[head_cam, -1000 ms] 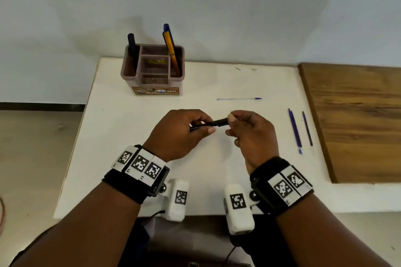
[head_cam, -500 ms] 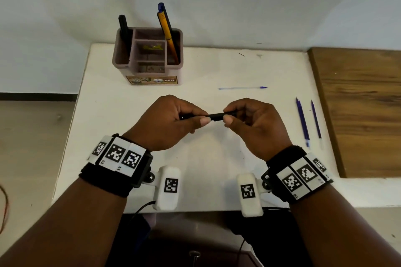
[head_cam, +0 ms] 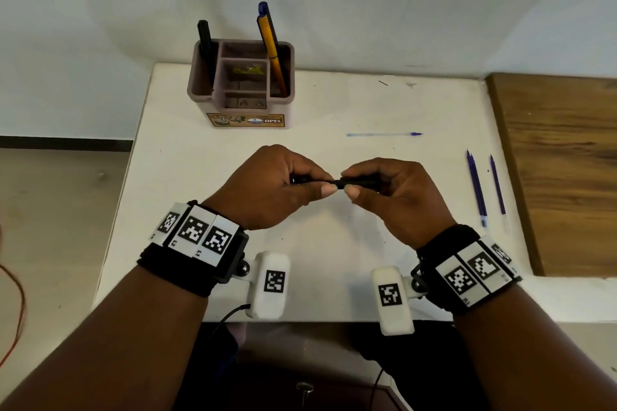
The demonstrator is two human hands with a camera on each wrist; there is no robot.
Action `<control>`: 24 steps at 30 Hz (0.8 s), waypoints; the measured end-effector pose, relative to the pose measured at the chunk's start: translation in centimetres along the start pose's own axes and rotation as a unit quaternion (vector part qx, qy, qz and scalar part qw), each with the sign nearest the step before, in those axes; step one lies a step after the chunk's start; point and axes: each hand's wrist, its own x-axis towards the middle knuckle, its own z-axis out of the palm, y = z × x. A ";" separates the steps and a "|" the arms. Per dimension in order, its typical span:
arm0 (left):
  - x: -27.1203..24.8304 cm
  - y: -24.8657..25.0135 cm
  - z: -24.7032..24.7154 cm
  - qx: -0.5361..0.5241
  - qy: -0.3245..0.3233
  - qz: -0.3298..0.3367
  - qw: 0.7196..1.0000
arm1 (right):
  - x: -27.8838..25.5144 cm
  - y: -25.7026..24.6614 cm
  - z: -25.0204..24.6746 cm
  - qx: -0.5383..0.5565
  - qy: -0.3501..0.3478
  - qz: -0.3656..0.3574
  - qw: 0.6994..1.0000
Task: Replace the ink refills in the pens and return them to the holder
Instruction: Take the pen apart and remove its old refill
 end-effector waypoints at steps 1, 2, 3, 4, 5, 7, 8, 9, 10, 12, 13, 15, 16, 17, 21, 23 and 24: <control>0.0 0.0 0.0 0.002 0.001 0.001 1.000 | 0.0 -0.1 0.0 0.019 -0.001 0.012 1.000; 0.0 0.0 0.0 0.007 0.000 0.001 1.000 | 0.0 -0.3 0.0 0.023 -0.003 0.025 0.999; 0.0 0.0 0.0 0.012 -0.002 0.000 1.000 | 0.0 -0.2 0.1 0.011 -0.003 0.029 1.000; 0.0 0.0 0.0 0.015 -0.003 -0.001 1.000 | 0.1 -0.3 0.1 -0.006 -0.004 0.025 1.000; 0.0 0.0 0.0 0.014 -0.002 -0.003 1.000 | 0.1 -0.2 0.2 -0.012 -0.002 0.015 1.000; 0.0 0.0 0.0 0.006 0.003 -0.006 1.000 | 0.1 -0.1 0.1 -0.004 0.004 0.001 1.000; 0.0 0.0 -0.1 0.004 0.006 -0.008 1.000 | 0.0 -0.1 0.1 -0.005 0.005 -0.006 1.000; 0.0 0.0 -0.2 0.005 0.006 -0.008 1.000 | 0.0 0.0 0.1 -0.008 0.007 -0.011 1.000; 0.0 0.0 -0.2 0.008 0.004 -0.007 1.000 | 0.0 0.1 0.1 -0.005 0.005 -0.012 1.000; 0.0 0.1 -0.1 0.015 -0.001 -0.003 1.000 | 0.0 0.1 0.1 0.015 -0.003 0.000 1.000; 0.0 0.1 -0.1 0.018 -0.004 0.001 1.000 | 0.0 0.0 0.3 0.025 -0.007 0.015 1.000; -0.1 0.1 0.0 0.023 -0.010 0.006 1.000 | -0.1 -0.4 0.7 0.017 -0.014 0.031 0.999; 0.0 0.1 0.0 0.026 -0.014 0.006 1.000 | 0.0 -0.4 0.7 0.000 -0.015 0.028 0.999; 0.0 0.1 0.0 0.024 -0.018 0.004 1.000 | 0.0 -0.5 0.6 -0.013 -0.016 0.023 1.000; -0.1 0.6 0.0 0.007 -0.026 -0.001 1.000 | 0.1 -0.7 -0.4 -0.003 -0.030 0.010 1.000; -0.2 0.7 -0.3 0.014 -0.025 -0.004 1.000 | 0.0 -0.9 -0.9 -0.004 -0.024 0.004 1.000; -0.2 0.4 -0.8 0.016 -0.011 -0.013 1.000 | 0.0 -0.8 -1.3 0.004 0.000 0.004 1.000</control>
